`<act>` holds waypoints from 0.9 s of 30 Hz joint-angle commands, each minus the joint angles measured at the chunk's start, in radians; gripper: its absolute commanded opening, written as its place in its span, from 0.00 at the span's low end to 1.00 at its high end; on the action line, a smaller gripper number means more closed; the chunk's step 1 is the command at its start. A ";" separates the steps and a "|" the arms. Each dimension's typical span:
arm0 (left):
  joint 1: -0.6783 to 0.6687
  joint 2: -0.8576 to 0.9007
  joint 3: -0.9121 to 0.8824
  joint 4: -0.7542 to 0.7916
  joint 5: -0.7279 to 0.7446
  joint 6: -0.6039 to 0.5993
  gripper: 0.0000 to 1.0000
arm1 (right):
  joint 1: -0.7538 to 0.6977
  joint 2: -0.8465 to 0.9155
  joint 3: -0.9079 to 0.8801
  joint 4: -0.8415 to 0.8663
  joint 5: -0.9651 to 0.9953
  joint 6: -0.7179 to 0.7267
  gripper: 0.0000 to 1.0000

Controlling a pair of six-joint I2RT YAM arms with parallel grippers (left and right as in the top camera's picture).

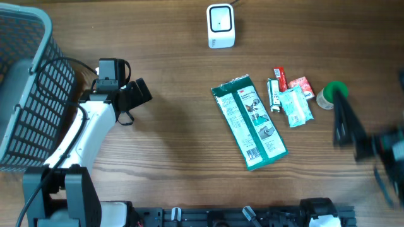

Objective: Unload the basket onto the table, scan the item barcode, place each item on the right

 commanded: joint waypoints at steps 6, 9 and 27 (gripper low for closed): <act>0.002 -0.009 0.012 0.002 -0.013 0.005 1.00 | -0.034 -0.392 -0.345 -0.011 0.018 -0.057 1.00; 0.002 -0.009 0.012 0.002 -0.013 0.005 1.00 | -0.034 -0.495 -0.486 0.053 0.012 -0.058 1.00; 0.002 -0.009 0.012 0.002 -0.013 0.005 1.00 | -0.051 -0.686 -1.306 1.006 0.104 0.242 1.00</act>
